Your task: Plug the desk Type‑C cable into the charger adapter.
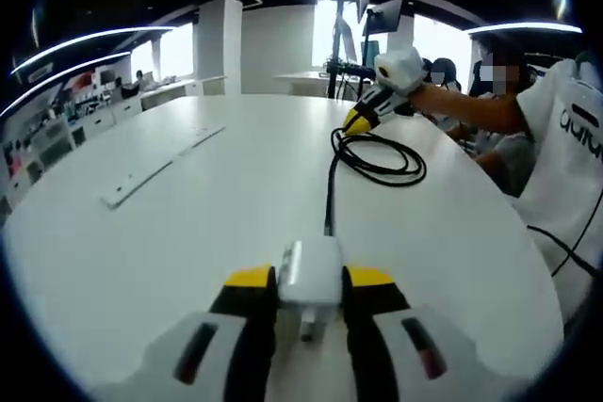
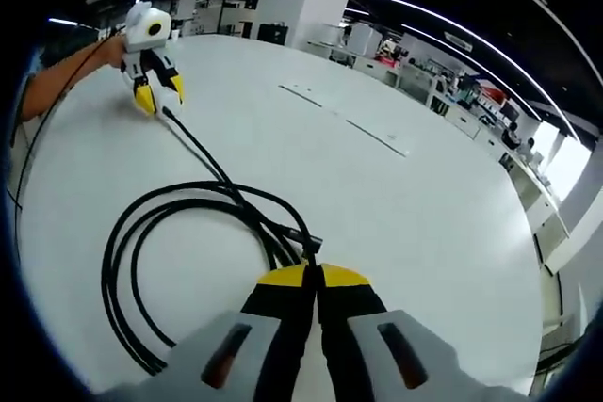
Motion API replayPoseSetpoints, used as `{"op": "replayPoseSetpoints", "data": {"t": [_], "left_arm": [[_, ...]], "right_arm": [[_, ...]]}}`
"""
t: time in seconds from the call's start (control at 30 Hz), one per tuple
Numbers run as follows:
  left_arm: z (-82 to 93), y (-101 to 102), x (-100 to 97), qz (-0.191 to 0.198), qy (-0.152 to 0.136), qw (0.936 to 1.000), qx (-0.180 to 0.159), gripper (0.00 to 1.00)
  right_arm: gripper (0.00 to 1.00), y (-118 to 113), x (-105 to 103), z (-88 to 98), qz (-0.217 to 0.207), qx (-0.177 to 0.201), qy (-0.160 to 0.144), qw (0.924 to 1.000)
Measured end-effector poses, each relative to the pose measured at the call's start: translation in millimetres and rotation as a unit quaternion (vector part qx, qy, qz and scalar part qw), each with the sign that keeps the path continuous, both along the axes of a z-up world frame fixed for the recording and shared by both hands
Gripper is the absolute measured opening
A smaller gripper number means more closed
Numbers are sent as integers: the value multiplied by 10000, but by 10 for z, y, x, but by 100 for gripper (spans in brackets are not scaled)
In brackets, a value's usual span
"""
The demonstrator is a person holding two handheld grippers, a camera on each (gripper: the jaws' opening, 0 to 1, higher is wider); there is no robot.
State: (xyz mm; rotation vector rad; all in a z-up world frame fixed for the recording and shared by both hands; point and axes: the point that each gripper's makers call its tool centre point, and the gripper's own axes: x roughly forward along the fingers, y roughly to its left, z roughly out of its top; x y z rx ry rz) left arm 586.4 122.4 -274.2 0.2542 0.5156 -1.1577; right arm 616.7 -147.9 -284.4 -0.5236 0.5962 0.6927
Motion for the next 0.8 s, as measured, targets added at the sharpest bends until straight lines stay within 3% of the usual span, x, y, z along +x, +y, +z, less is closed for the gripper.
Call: {"op": "replayPoseSetpoints", "data": {"t": [0.47, 0.67, 0.8], "left_arm": [[-5, -39, 91, -26, 3, 10000, -2, 27], [34, -141, -25, 184, 3, 9998, -58, 33], [48, -114, -21, 220, 1, 9997, -138, 37]], "right_arm": [[2, -4, 90, -5, -75, 29, -46, 10000], [3, -20, 107, -3, -23, -20, -100, 9999], [9, -20, 138, 11, 27, -92, -227, 9997]]}}
